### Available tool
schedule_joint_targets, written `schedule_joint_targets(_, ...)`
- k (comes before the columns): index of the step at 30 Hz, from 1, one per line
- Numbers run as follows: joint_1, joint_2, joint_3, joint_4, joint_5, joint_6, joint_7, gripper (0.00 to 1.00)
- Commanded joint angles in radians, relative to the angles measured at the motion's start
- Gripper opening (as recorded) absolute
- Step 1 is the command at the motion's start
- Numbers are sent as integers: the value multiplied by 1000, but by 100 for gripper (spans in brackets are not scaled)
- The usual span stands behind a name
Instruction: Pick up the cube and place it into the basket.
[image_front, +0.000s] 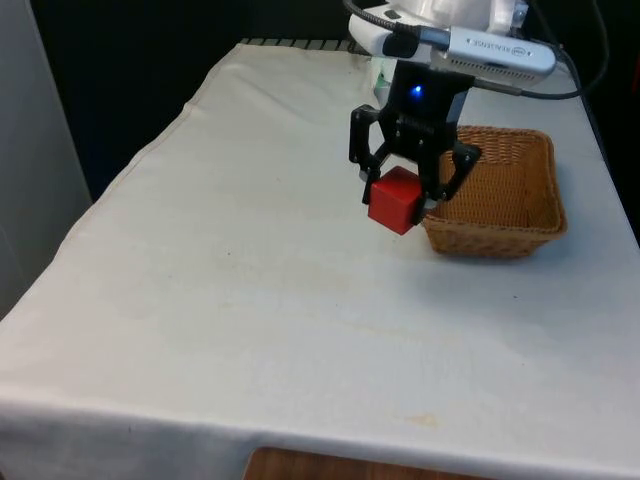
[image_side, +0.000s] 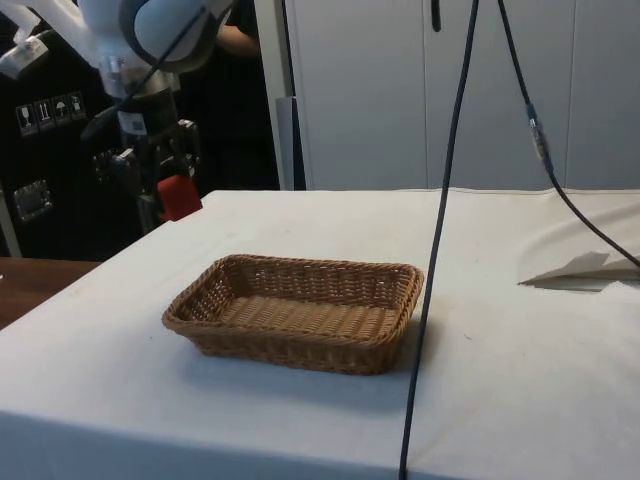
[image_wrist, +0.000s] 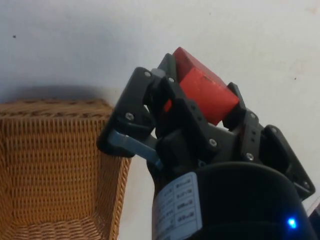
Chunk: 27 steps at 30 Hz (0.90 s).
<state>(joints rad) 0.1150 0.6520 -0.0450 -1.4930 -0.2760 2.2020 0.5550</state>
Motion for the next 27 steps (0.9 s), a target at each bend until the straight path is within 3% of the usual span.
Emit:
schedule_joint_targets(1,4,-31,0,-49,-6,25,11,12)
schedule_joint_targets(8,6,-67,9,-104,-10,30,25,12)
schedule_joint_targets(9,1,-42,11,-66,-4,2,14,12)
schedule_joint_targets(10,7,-77,12,-121,-11,33,30,12)
schedule_joint_targets(16,9,-112,22,-180,-15,50,48,12)
schedule_joint_targets(17,4,-85,23,-137,-8,21,34,12)
schedule_joint_targets(18,9,-116,23,-188,-15,54,51,12)
schedule_joint_targets(25,8,-155,38,-264,-29,94,83,12)
schedule_joint_targets(26,4,-135,39,-233,-24,68,72,12)
schedule_joint_targets(27,8,-159,40,-274,-31,99,87,12)
